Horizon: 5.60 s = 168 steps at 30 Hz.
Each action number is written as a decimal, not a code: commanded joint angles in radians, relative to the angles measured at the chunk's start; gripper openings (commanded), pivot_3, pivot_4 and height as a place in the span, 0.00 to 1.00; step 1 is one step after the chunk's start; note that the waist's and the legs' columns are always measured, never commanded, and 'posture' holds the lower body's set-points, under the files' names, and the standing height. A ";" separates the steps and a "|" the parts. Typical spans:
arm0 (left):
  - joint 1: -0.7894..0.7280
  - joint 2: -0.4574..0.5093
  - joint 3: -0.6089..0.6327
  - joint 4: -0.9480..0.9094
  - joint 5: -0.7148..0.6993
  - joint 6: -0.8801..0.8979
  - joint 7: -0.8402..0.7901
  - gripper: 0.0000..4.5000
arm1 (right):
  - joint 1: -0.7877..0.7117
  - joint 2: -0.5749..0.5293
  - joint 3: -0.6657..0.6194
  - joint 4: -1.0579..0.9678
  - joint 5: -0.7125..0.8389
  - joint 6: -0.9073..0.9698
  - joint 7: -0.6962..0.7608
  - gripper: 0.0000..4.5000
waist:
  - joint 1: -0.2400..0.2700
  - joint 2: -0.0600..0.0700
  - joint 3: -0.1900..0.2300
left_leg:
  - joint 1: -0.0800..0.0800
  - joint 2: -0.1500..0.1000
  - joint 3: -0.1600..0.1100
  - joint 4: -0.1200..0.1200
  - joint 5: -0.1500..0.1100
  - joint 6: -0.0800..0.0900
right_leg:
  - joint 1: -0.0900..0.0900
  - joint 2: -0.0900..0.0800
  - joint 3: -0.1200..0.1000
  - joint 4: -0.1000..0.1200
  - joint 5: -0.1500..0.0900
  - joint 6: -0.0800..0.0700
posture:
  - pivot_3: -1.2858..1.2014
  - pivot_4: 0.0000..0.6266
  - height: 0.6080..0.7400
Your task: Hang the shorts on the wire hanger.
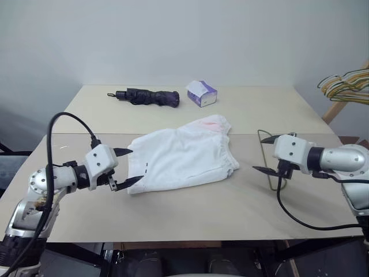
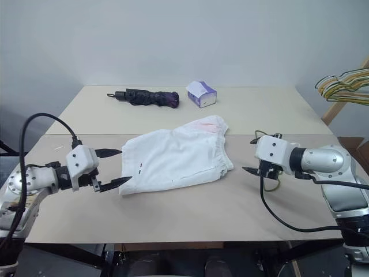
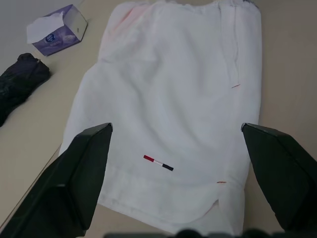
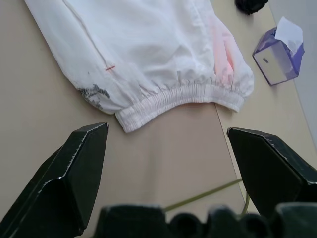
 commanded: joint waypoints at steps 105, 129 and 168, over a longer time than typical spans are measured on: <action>-0.776 -0.131 -0.111 0.611 0.364 -0.171 0.374 0.01 | -0.767 0.345 0.231 0.579 -0.296 -0.035 -0.358 0.00 | -0.052 0.001 -0.009 | 0.004 0.001 0.002 0.002 0.001 -0.001 | -0.001 0.001 0.000 0.009 -0.001 -0.002 | 0.50 0.00 1.00; -0.056 0.201 -0.040 0.092 -0.046 -0.140 -0.210 0.01 | -0.183 0.110 0.309 0.210 -0.477 -0.444 -0.426 0.00 | -0.107 -0.001 -0.008 | 0.013 0.004 0.003 0.004 -0.007 -0.004 | 0.004 0.000 -0.007 0.009 -0.007 -0.013 | 0.51 0.00 1.00; 0.114 0.210 0.083 -0.116 -0.254 0.039 -0.307 0.98 | 0.065 -0.045 0.022 -0.195 0.047 0.313 0.003 0.99 | -0.043 -0.006 -0.006 | 0.022 0.004 0.008 0.000 -0.009 -0.006 | 0.000 0.000 -0.002 0.015 -0.015 -0.013 | 0.51 0.00 1.00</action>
